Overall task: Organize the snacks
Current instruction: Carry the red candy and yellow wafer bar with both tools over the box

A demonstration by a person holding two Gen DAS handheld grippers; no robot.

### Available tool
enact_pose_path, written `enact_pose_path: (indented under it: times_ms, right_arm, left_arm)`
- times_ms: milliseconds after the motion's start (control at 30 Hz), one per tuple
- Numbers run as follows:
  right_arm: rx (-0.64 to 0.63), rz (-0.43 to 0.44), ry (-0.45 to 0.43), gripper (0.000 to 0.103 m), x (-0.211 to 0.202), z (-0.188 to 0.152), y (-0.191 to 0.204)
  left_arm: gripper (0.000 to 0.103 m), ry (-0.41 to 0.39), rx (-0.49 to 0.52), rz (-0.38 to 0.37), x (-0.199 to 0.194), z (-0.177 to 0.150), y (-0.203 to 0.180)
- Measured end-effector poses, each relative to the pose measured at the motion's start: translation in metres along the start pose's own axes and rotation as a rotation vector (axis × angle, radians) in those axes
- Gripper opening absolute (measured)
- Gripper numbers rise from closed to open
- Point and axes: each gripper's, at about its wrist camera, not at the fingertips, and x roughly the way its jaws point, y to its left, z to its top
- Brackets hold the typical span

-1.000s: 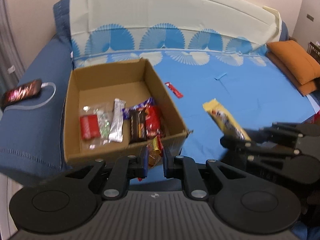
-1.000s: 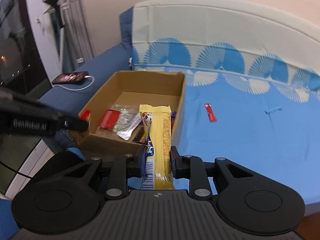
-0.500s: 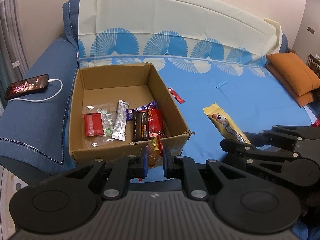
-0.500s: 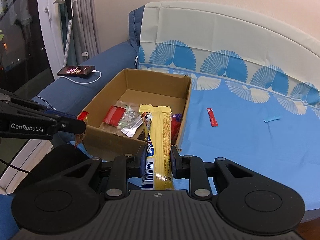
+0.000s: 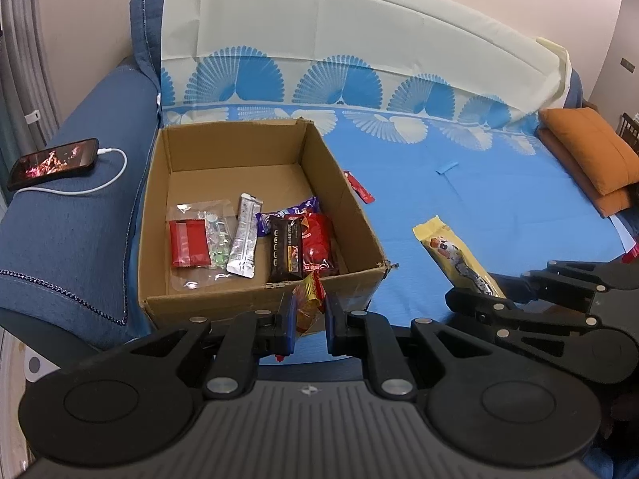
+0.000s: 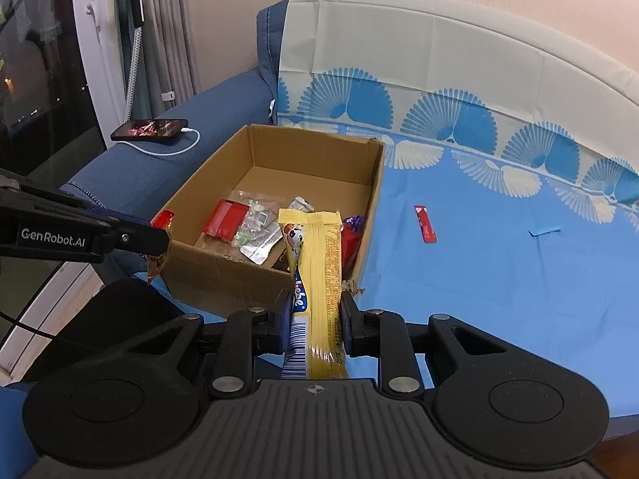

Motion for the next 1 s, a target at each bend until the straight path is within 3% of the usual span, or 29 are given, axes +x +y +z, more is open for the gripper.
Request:
enact_pose_path:
  times_ms: [533, 1000]
  right_arm:
    - [-0.008, -0.015, 0.037, 0.026, 0.026, 0.010, 0.001]
    - [0.004, 0.015, 0.028, 0.026, 0.077, 0.059, -0.006]
  left_arm:
    - [0.016, -0.006, -0.048, 0.004, 0.021, 0.028, 0.028]
    - [0.016, -0.023, -0.104, 0.054, 0.061, 0.085, 0.068]
